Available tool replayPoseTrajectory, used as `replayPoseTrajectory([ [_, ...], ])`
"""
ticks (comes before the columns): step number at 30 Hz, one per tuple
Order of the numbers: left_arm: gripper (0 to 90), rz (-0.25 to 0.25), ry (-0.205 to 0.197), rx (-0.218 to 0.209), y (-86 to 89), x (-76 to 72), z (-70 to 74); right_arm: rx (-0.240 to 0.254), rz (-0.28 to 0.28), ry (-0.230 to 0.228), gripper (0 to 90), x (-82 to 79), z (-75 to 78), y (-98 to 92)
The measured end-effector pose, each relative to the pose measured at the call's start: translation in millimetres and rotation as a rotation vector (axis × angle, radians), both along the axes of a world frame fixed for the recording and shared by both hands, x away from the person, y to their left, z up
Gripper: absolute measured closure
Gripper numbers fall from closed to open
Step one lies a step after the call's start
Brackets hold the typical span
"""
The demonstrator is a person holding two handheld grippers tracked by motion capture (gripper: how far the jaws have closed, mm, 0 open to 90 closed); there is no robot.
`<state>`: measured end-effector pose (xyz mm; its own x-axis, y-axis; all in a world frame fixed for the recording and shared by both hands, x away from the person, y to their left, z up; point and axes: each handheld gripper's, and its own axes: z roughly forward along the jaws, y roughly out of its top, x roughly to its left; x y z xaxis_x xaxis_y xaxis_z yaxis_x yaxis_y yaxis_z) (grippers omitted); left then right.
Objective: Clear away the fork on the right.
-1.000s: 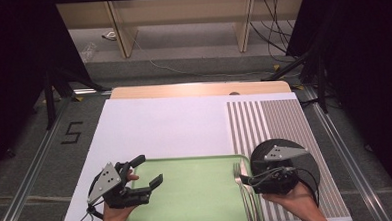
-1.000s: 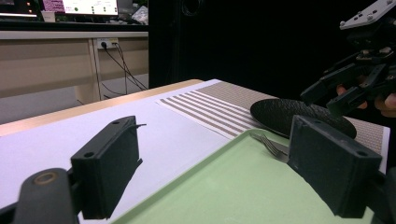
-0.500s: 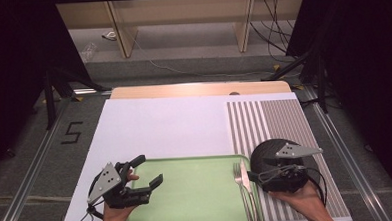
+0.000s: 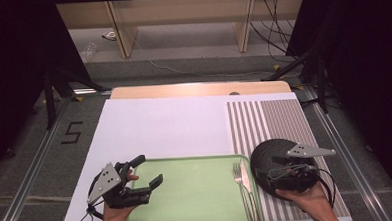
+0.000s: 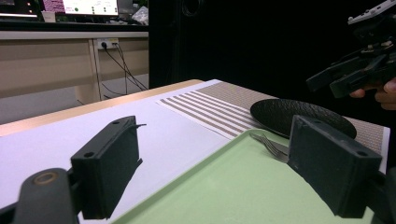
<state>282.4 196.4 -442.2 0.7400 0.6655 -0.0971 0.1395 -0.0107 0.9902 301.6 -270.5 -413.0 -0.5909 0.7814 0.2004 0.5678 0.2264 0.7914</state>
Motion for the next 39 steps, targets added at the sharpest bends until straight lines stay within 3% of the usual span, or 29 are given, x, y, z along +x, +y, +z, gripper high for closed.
replayPoseTrajectory([
  [21,16.1,0.000,0.000,0.001,-0.1,0.2,-0.1,0.039,-0.085,0.013,20.2,-8.2,-5.9,-28.4],
  [39,16.1,0.000,0.010,-0.004,-1.1,2.2,-1.0,0.066,-0.151,0.052,20.1,-14.9,-13.7,-50.5],
])
